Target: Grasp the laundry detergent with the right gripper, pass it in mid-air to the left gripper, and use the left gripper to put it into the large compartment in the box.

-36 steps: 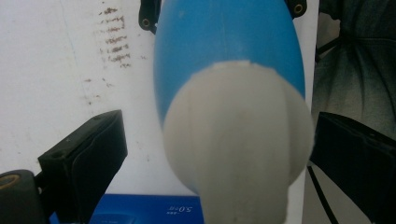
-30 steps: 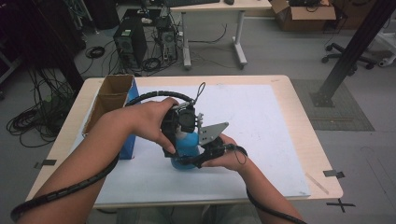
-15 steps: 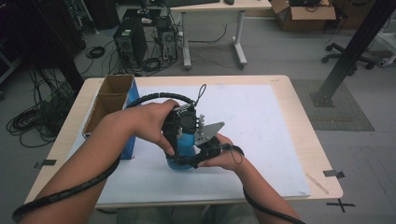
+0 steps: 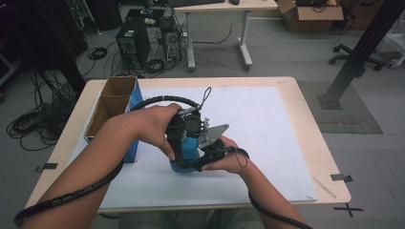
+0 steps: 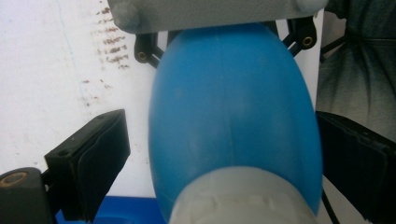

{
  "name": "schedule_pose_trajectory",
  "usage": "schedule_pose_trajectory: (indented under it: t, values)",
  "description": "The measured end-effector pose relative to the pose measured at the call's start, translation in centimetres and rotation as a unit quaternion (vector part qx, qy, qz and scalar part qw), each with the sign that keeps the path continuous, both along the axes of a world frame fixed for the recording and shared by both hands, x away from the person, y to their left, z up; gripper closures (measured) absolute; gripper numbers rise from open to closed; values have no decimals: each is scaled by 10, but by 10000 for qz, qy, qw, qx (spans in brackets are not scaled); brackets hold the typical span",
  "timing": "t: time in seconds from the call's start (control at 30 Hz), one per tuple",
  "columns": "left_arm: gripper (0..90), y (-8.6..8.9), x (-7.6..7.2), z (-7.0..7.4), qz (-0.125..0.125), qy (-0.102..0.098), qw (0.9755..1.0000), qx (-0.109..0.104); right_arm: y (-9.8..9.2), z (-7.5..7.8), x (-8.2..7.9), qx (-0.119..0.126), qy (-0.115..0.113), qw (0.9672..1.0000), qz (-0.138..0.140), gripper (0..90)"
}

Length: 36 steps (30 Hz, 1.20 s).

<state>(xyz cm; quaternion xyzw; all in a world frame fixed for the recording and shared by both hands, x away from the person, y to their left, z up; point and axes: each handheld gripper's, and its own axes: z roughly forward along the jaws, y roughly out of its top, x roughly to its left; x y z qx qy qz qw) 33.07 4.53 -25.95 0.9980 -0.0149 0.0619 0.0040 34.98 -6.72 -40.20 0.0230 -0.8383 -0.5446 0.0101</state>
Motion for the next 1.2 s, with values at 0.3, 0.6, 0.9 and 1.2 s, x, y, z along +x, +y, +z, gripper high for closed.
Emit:
schedule_pose_trajectory:
  t: [0.3,0.6,0.9,1.2]
  values:
    - [121,-1,-1,0,-53,-14,10000,23,0,1,0,10,-27,10000,-8,443]
    - [220,-1,-2,0,-142,-8,9999,28,-1,1,-1,17,-20,10000,-19,443]
    - [282,-2,-3,0,-187,23,9998,71,0,2,-2,-2,-54,10000,13,442]
    - [344,-2,-5,0,-253,1,9996,116,0,1,-2,26,-38,10000,-11,443]
